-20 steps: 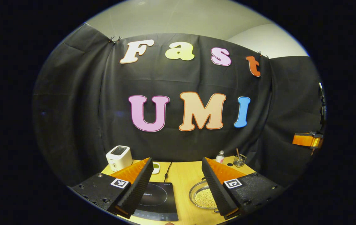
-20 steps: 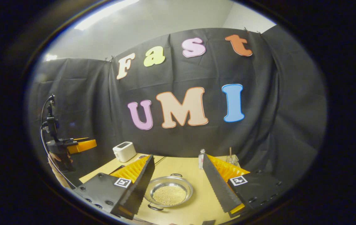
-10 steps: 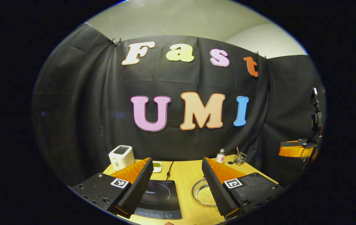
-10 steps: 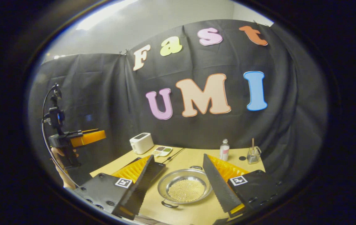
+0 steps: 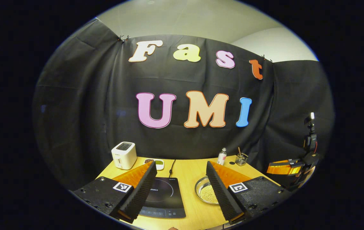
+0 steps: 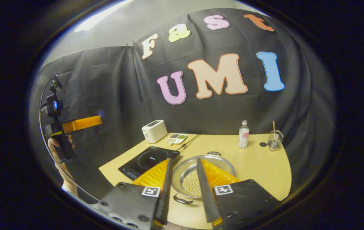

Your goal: First push the handle of the pot to place it horizontally, then grasp the pot with both hands and set it on the induction cooktop.

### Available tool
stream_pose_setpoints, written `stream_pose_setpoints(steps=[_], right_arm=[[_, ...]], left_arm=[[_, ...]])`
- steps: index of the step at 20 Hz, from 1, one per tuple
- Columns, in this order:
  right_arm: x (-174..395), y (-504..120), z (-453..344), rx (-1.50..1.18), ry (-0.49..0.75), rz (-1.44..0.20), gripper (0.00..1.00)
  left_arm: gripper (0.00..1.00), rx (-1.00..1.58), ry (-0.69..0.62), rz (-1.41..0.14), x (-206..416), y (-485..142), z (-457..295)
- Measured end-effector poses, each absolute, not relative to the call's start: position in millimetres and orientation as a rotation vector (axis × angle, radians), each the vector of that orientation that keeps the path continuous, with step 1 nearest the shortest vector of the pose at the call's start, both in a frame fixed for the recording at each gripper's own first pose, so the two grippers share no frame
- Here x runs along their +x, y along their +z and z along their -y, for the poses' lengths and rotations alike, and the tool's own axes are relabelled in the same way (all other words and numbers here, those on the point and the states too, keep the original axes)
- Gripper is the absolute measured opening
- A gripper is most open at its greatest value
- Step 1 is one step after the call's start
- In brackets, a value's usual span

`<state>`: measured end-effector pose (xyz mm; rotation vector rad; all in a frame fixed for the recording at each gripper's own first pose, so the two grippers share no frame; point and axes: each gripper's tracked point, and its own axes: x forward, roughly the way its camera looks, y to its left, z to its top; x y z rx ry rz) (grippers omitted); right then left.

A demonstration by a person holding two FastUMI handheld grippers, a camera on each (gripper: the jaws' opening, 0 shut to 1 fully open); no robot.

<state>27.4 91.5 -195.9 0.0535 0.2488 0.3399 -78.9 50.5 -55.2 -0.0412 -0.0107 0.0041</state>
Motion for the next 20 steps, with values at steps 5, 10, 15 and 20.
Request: stream_pose_setpoints(steps=[5, 10, 15, 20], right_arm=[[32, -267, -115, 0.099, 0.428, -0.393, 0.08], [27, -339, -159, 0.112, 0.539, -0.551, 0.07], [18, -386, -194, 0.143, 0.627, -0.673, 0.07], [23, -419, -196, 0.176, 0.601, -0.747, 0.08]], left_arm=[[0.91, -0.009, 0.063, 0.039, -89, -50, -66], [0.91, 0.031, 0.089, 0.063, -93, -51, -68], [0.91, 0.088, 0.118, 0.064, -94, -54, -70], [0.95, 0.094, 0.088, 0.085, -93, -50, -57]])
